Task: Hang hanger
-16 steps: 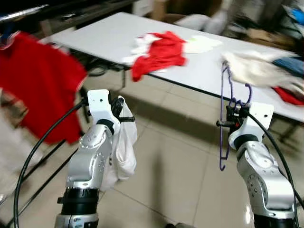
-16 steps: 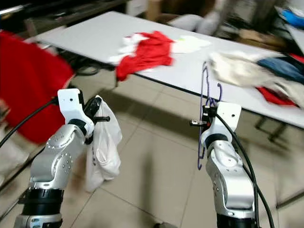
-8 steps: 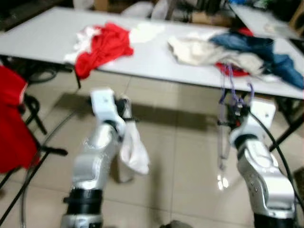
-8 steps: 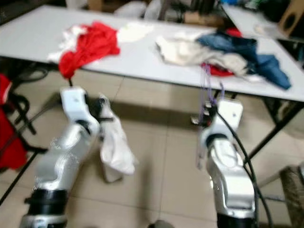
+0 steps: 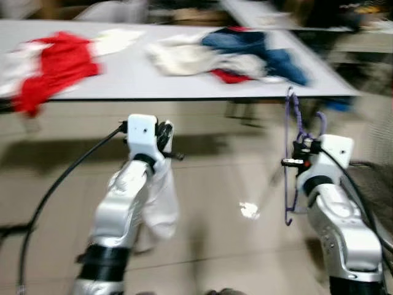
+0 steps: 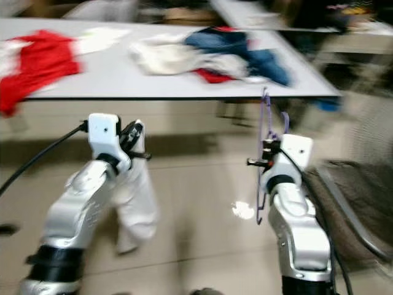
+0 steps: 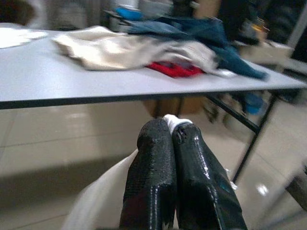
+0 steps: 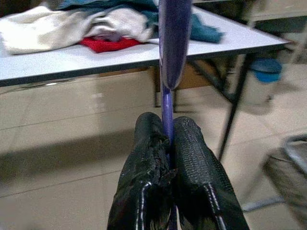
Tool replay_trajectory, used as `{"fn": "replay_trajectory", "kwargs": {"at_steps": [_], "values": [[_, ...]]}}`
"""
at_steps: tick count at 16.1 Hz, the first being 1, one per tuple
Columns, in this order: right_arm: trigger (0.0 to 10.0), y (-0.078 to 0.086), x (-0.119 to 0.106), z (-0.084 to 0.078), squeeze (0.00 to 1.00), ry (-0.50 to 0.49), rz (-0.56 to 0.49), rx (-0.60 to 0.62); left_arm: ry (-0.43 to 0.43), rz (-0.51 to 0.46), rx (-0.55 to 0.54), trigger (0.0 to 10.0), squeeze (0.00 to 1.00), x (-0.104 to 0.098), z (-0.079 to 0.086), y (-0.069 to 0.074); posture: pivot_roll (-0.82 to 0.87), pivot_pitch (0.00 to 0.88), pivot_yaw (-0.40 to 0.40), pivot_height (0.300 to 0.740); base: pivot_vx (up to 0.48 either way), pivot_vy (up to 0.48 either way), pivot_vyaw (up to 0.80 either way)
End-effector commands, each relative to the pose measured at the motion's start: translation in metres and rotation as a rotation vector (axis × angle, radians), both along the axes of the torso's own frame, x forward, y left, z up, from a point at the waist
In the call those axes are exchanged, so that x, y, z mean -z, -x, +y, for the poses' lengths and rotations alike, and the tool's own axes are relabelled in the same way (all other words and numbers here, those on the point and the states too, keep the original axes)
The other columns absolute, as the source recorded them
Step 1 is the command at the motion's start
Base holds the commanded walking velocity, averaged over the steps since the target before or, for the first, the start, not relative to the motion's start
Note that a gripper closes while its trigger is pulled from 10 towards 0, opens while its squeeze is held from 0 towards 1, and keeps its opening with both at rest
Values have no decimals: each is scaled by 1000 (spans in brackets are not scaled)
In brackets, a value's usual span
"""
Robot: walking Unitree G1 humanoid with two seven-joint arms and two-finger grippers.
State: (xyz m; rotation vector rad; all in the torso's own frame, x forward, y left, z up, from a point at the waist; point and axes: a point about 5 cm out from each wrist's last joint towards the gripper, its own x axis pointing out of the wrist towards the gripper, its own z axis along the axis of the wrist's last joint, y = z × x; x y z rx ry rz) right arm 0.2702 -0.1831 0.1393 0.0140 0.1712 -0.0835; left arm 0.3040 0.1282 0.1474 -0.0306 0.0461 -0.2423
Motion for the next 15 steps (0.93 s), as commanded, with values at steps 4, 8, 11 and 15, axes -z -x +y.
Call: {"fn": "replay_trajectory", "kwargs": {"at_steps": [4, 8, 11, 15], "values": [[10000, 4, 6, -2, 0, 96, 59, -64, -79, -30, -1, 10000, 0, 0, 2, 6, 40, 0, -62, 740, 0, 0, -372], [10000, 8, 11, 0, 0, 146, 78, -121, -93, -28, 1, 10000, 0, 2, 6, 10, 41, 0, -61, 740, 218, 0, 0], [10000, 9, 9, 2, 0, 120, 79, -174, -103, -27, -13, 10000, 0, 3, 7, 10, 39, 0, -60, 740, 314, 0, 0], [10000, 11, 9, 3, 0, 125, 75, -189, -99, -28, -16, 10000, 0, 2, 7, 10, 37, 0, -58, 740, 318, 0, 0]]}}
